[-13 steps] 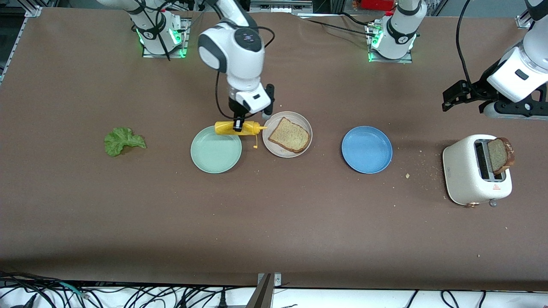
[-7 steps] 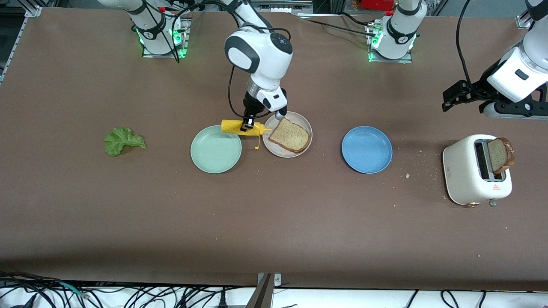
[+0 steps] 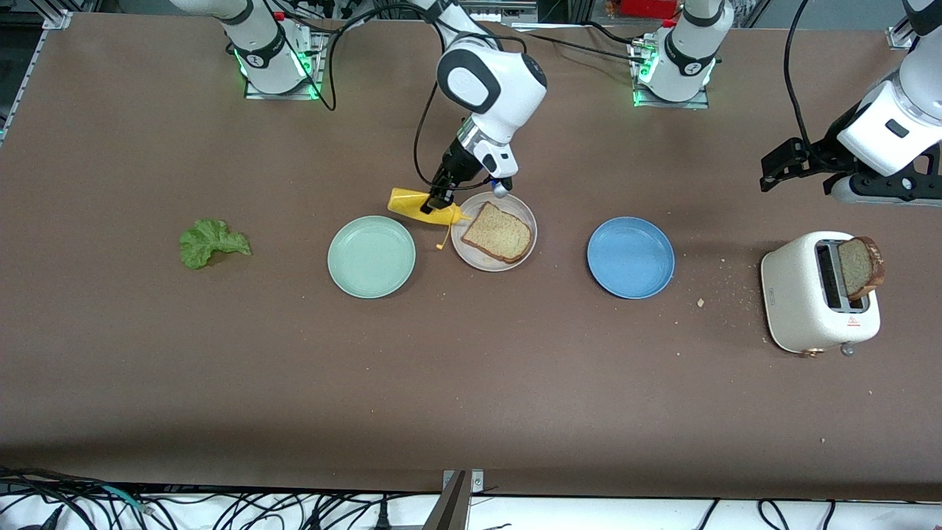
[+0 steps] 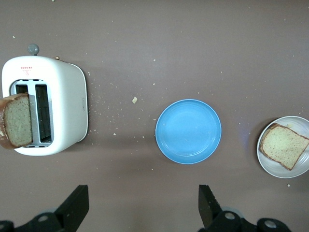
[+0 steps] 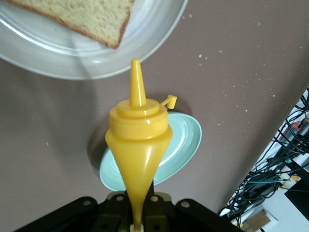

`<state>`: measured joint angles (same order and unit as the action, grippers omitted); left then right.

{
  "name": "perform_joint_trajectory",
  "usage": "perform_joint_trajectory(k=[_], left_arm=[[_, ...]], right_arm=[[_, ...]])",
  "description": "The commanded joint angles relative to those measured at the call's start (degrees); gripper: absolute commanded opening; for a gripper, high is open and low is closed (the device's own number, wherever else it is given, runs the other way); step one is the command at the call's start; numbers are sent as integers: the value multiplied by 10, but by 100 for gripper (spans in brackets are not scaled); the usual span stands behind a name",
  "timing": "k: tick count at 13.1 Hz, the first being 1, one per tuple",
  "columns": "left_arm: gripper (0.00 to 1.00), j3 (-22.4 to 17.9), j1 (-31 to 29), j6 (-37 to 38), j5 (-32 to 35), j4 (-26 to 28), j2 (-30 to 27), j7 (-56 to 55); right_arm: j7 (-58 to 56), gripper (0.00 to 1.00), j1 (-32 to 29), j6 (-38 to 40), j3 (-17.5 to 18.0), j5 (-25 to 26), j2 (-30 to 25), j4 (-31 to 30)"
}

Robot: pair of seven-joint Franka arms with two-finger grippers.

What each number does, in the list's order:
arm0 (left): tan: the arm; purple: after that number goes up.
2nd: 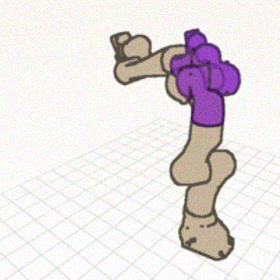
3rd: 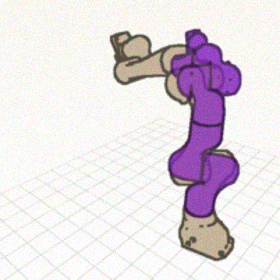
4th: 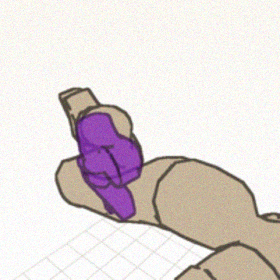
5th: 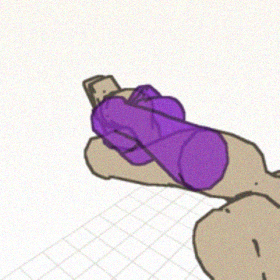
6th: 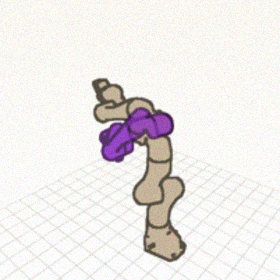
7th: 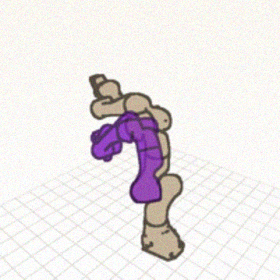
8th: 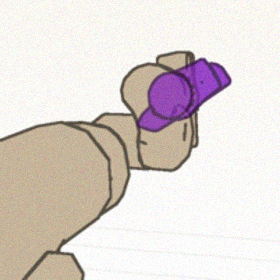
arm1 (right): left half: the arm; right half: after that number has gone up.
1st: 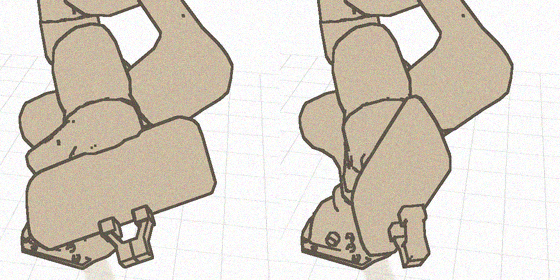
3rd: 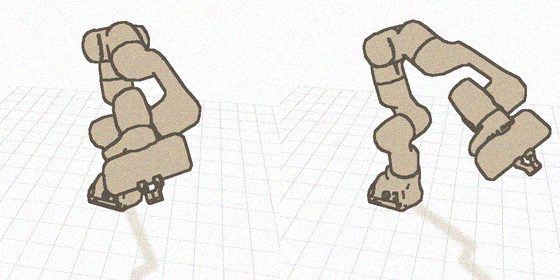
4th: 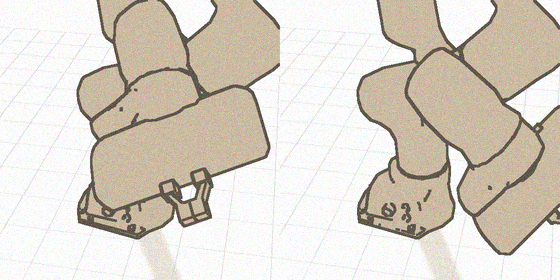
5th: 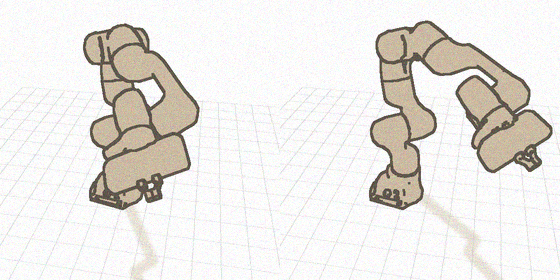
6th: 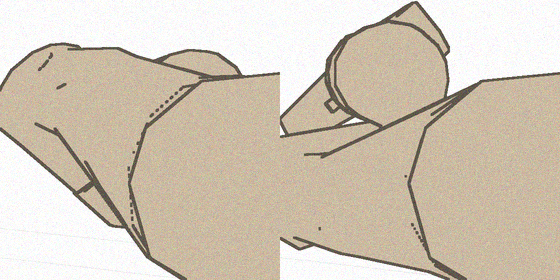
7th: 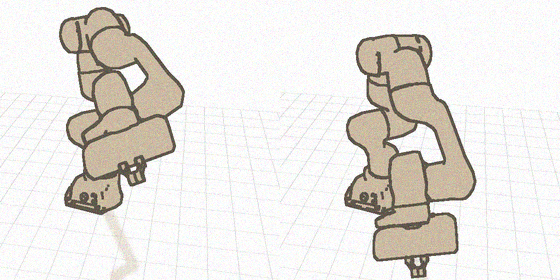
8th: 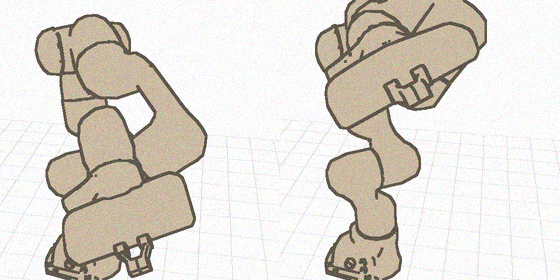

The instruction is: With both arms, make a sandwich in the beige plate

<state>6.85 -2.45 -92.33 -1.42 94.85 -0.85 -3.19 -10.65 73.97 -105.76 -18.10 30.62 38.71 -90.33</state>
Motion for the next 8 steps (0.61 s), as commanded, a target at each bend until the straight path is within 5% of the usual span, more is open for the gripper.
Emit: perform_joint_trajectory(k=[1, 6, 8], left_arm=[[100, -2, -1, 4, -14, 1, -3, -2], [100, -2, 0, 4, -14, 1, -3, -2], [100, -2, 0, 4, -15, 1, -3, -2]], right_arm=[[8, 0, 6, 29, -11, 13, 36, 52], [4, 0, 2, 30, -21, 20, 39, 59], [-29, 0, -19, 41, -33, -34, 20, 89]])
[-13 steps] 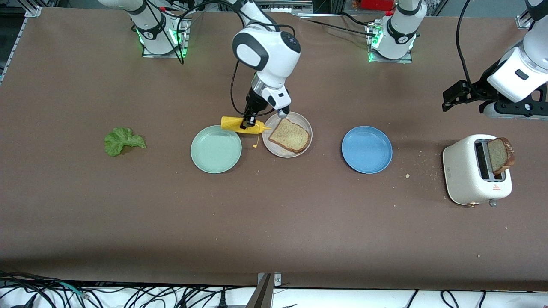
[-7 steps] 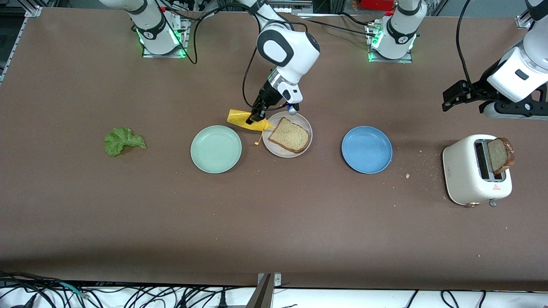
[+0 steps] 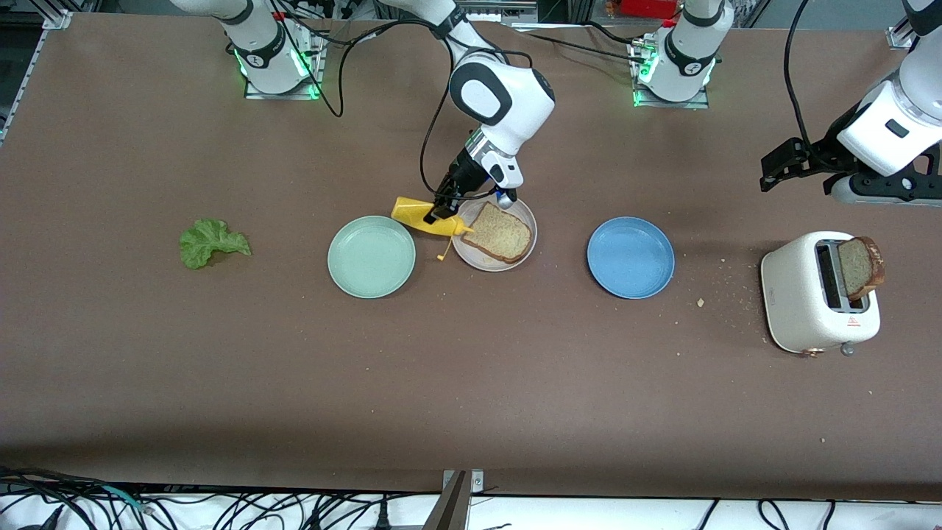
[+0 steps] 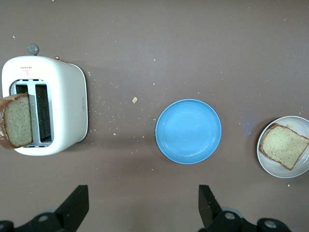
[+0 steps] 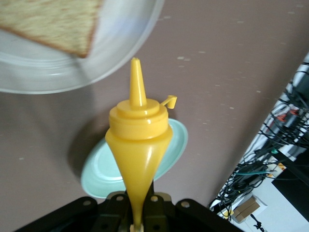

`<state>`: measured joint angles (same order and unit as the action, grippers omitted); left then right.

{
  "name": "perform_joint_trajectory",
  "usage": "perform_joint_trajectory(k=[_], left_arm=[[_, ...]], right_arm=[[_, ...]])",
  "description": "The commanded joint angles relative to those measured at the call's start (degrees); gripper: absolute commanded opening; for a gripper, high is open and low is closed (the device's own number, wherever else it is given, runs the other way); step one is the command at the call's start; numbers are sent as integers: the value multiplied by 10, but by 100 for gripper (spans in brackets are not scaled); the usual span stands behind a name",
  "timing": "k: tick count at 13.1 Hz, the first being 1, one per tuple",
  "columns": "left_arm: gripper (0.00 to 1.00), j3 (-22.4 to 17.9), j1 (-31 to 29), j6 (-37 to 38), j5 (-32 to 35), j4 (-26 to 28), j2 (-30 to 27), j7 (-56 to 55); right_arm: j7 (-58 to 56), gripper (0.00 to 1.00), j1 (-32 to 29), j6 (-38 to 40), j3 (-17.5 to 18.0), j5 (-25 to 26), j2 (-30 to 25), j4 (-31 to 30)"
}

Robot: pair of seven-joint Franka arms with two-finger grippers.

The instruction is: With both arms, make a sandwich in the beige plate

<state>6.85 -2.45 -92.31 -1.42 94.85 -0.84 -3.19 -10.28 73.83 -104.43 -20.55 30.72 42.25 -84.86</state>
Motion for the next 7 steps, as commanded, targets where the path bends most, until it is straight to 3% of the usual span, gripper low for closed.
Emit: perform_joint_trajectory(k=[1, 4, 7], left_arm=[[100, -2, 0, 4, -14, 1, -3, -2], [100, -2, 0, 4, -14, 1, -3, -2], [100, -2, 0, 4, -14, 0, -3, -2]], right_arm=[[-61, 0, -39, 27, -19, -89, -44, 37], [-189, 0, -74, 23, -78, -205, -119, 31], [-382, 0, -112, 21, -166, -361, -174, 0]])
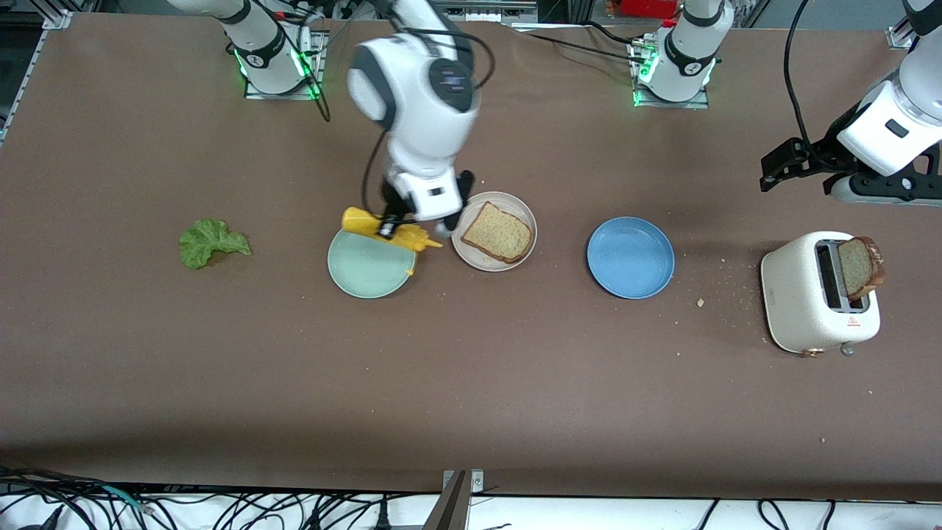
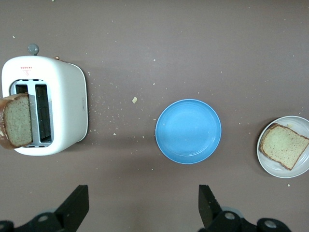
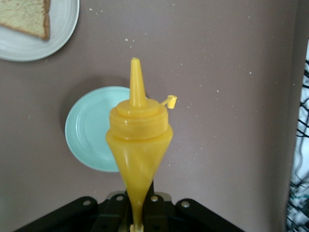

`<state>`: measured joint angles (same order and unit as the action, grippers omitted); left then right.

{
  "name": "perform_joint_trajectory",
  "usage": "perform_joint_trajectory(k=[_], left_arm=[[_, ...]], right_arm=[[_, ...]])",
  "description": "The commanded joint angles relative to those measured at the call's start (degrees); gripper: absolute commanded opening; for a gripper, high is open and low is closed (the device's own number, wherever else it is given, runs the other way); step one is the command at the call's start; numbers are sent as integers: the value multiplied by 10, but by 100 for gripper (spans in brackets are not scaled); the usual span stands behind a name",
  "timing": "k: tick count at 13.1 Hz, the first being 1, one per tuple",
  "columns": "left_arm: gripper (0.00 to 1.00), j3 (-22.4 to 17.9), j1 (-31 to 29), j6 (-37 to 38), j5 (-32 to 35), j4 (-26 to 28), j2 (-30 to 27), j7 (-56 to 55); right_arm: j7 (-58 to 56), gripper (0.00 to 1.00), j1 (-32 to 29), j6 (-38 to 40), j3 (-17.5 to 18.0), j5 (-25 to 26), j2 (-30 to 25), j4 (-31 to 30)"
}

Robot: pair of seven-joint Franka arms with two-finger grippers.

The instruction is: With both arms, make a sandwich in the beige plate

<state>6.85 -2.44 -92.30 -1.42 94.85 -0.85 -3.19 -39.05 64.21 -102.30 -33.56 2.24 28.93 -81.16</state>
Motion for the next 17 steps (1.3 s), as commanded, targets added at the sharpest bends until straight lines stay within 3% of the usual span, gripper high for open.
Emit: perform_joint_trajectory(k=[1, 3, 5, 10, 13, 17], left_arm=[[100, -2, 0, 4, -14, 1, -3, -2], [100, -2, 0, 4, -15, 0, -3, -2], [100, -2, 0, 4, -14, 0, -3, -2], [100, -2, 0, 4, -14, 0, -3, -2], [100, -2, 0, 4, -14, 0, -3, -2], [100, -2, 0, 4, -14, 0, -3, -2]], right_arm=[[-163, 0, -28, 1, -67, -140, -54, -50], [-301, 0, -37, 3, -142, -290, -78, -108], [-409, 0, -37, 3, -197, -396, -106, -180], [-649, 0, -37, 8, -292, -568, -161, -361], [-825, 0, -48, 58, -349, -641, -159, -452], [-991, 0, -134, 135, -350, -660, -131, -508]])
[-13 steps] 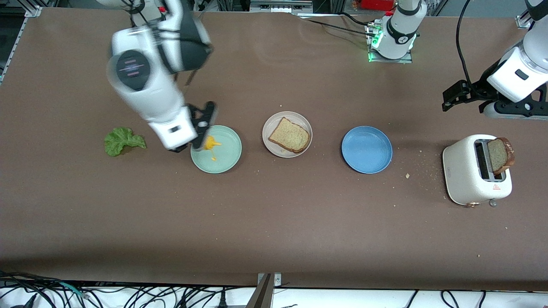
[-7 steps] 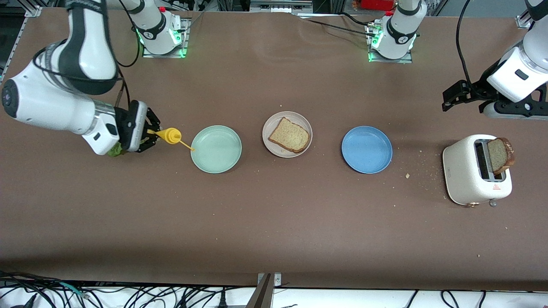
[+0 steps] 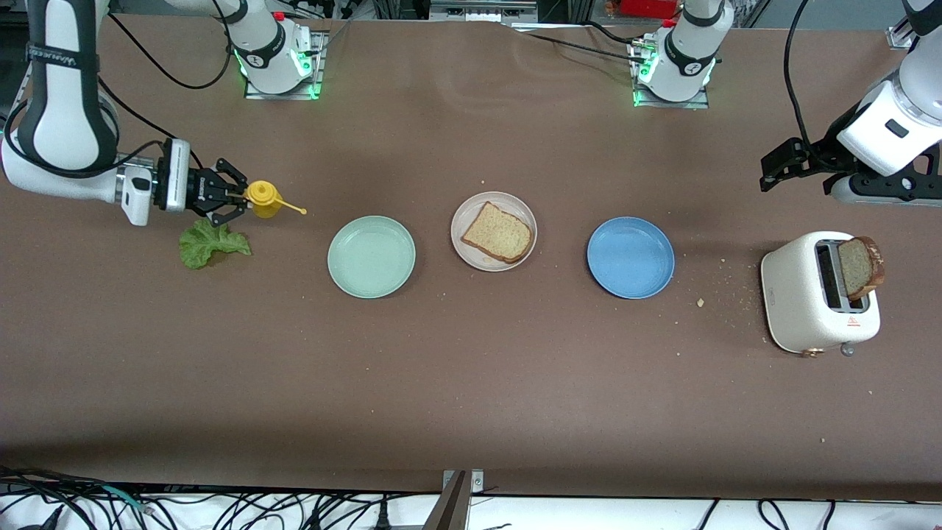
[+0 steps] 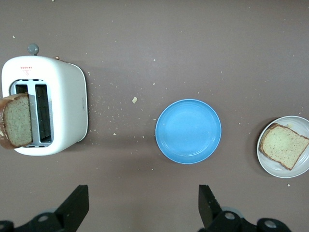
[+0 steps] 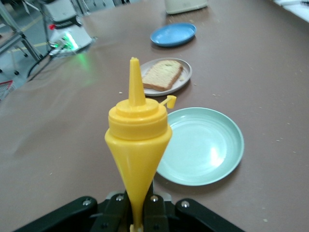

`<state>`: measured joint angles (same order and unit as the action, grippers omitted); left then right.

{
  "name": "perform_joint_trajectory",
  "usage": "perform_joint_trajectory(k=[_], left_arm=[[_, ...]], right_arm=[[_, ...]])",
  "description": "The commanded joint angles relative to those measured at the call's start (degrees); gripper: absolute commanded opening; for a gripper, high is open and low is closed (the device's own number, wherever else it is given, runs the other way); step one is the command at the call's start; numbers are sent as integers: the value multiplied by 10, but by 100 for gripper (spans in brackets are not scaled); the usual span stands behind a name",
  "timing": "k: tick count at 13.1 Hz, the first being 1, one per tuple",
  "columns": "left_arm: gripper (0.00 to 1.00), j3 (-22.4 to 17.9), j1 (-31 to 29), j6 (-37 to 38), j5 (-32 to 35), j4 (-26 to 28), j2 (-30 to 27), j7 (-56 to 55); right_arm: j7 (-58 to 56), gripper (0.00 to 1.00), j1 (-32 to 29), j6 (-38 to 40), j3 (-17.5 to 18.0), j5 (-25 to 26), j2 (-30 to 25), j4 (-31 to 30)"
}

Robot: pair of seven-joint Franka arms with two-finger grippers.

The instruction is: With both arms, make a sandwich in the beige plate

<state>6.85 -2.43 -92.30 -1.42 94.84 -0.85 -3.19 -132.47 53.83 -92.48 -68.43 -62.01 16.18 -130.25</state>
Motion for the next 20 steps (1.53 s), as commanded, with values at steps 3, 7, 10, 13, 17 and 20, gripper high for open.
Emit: perform_joint_trajectory(k=[3, 7, 10, 13, 17, 20], left_arm=[[100, -2, 0, 4, -14, 0, -3, -2], [100, -2, 0, 4, -14, 0, -3, -2], [100, -2, 0, 4, -14, 0, -3, -2], [100, -2, 1, 4, -14, 0, -3, -2], [100, -2, 0, 4, -14, 0, -3, -2], [100, -1, 0, 4, -14, 0, -3, -2]], right_arm=[[-130, 0, -71, 118, 1, -52, 52, -26], [-175, 0, -123, 214, 46, -123, 137, -15], [-181, 0, -156, 215, 94, -148, 140, -11], [-195, 0, -195, 223, 130, -149, 141, -11], [-241, 0, -246, 226, 183, -157, 168, -7], [-266, 0, -312, 216, 266, -172, 182, -4]])
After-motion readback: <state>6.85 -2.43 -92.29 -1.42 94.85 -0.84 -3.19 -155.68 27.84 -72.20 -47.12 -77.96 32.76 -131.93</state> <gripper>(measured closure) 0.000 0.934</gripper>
